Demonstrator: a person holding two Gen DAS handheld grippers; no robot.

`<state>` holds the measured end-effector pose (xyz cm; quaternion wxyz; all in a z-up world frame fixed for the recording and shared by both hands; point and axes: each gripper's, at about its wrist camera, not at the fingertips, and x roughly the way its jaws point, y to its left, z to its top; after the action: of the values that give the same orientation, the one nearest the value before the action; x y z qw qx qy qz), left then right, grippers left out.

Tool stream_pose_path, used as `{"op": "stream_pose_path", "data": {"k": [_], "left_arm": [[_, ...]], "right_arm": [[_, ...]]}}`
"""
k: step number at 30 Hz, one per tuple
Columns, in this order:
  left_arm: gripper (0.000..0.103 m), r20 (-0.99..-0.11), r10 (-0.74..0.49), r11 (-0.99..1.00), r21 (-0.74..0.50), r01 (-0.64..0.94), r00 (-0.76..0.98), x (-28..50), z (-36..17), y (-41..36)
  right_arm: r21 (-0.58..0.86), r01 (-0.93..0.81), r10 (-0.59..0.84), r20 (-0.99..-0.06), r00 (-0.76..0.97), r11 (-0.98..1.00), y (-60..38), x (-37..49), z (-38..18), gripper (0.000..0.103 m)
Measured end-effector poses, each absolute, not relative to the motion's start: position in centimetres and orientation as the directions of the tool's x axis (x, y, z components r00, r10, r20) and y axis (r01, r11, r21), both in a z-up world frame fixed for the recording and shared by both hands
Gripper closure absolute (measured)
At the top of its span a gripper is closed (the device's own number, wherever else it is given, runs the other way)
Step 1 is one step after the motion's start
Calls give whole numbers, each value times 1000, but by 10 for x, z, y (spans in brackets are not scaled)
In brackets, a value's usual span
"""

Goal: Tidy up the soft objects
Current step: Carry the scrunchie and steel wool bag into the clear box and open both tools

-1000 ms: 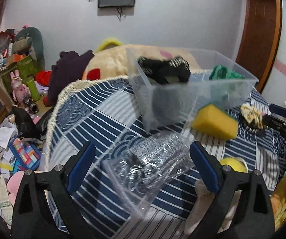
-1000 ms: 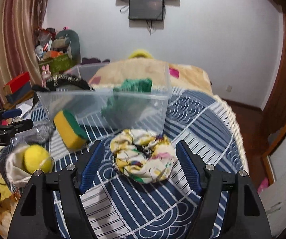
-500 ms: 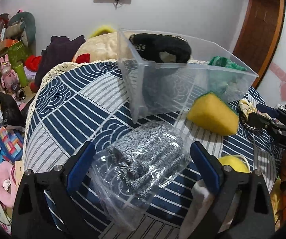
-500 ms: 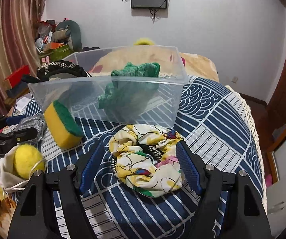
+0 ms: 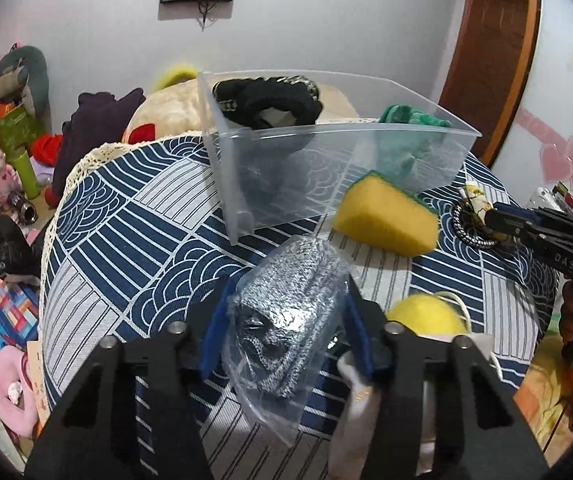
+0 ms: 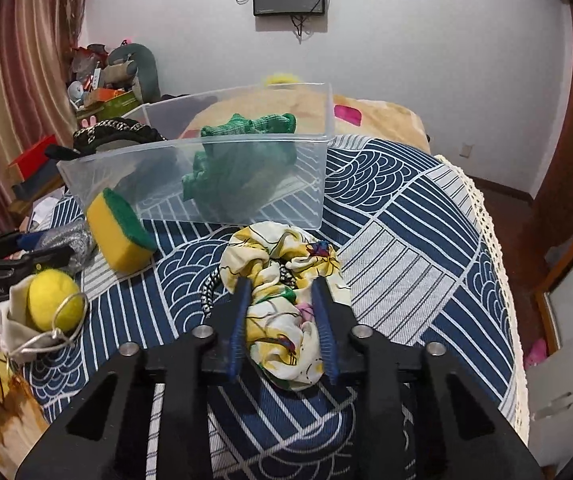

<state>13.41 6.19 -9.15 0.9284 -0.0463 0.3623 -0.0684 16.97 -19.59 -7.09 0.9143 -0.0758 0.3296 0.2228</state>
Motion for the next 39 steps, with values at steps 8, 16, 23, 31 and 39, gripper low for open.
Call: {"op": "stream_pose_path", "data": {"k": [8, 16, 23, 31, 39], "left_arm": [[69, -629, -128, 992, -74, 104, 767, 118, -74, 56], [70, -577, -118, 993, -85, 84, 808, 107, -49, 61], [70, -527, -110, 994, -65, 89, 843, 104, -24, 57], [70, -455, -126, 992, -69, 106, 882, 111, 7, 48], [70, -414, -139, 989, -96, 108, 900, 137, 25, 43]], "right_arm": [[-15, -439, 336, -621, 709, 899, -204, 162, -65, 91], [9, -410, 342, -568, 749, 912, -224, 153, -45, 92], [-10, -429, 365, -508, 780, 903, -216, 149, -19, 92], [-37, -468, 404, -447, 798, 883, -193, 155, 4, 92], [-56, -492, 428, -415, 803, 869, -168, 166, 15, 92]]}}
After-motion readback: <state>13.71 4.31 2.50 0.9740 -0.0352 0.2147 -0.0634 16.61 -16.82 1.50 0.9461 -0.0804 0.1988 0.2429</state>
